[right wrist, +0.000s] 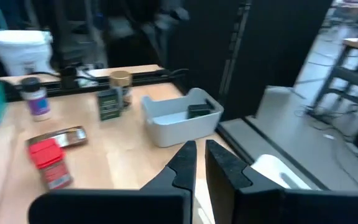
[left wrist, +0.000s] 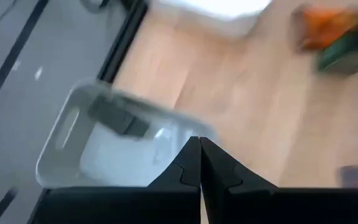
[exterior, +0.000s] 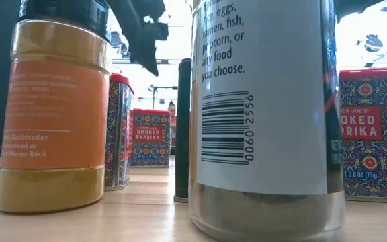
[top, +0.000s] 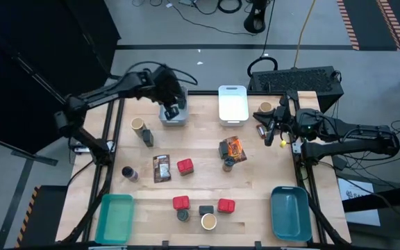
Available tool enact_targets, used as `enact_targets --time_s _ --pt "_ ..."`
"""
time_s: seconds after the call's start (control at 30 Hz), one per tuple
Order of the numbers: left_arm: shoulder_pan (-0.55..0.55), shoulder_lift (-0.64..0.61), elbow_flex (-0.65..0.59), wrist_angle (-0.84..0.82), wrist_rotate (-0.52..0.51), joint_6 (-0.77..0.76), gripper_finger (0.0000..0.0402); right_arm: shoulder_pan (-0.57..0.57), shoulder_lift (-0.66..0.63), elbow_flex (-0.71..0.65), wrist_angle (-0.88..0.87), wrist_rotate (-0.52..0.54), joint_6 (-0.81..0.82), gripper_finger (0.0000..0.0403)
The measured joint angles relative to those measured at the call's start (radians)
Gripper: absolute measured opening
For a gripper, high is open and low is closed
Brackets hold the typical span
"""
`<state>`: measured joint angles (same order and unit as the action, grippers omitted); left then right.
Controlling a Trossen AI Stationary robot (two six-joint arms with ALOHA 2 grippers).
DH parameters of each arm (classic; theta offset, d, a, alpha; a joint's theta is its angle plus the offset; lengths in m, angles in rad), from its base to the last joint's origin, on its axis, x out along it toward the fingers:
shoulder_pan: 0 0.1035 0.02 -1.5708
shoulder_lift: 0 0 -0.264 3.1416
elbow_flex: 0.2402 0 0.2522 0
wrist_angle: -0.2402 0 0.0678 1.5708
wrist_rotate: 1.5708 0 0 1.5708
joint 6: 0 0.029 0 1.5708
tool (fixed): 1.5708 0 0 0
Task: Sort spices by type
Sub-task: Put the black spice can into the gray bin
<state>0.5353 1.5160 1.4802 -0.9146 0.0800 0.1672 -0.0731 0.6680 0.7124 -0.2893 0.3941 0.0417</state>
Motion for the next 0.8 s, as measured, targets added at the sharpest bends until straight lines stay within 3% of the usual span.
enact_targets --time_s 0.23,0.57,0.8 --pt "0.034 -0.118 0.014 -0.050 0.175 0.044 0.0001 0.000 0.017 0.000 0.018 -0.001 0.023 0.0018" --pt "0.053 -0.143 0.013 -0.125 0.177 0.044 0.0001 0.000 0.028 0.000 0.034 -0.001 0.022 0.0018" --pt "0.087 -0.084 0.012 -0.125 0.145 0.056 0.0001 0.000 0.028 0.000 0.034 -0.002 0.022 0.0018"
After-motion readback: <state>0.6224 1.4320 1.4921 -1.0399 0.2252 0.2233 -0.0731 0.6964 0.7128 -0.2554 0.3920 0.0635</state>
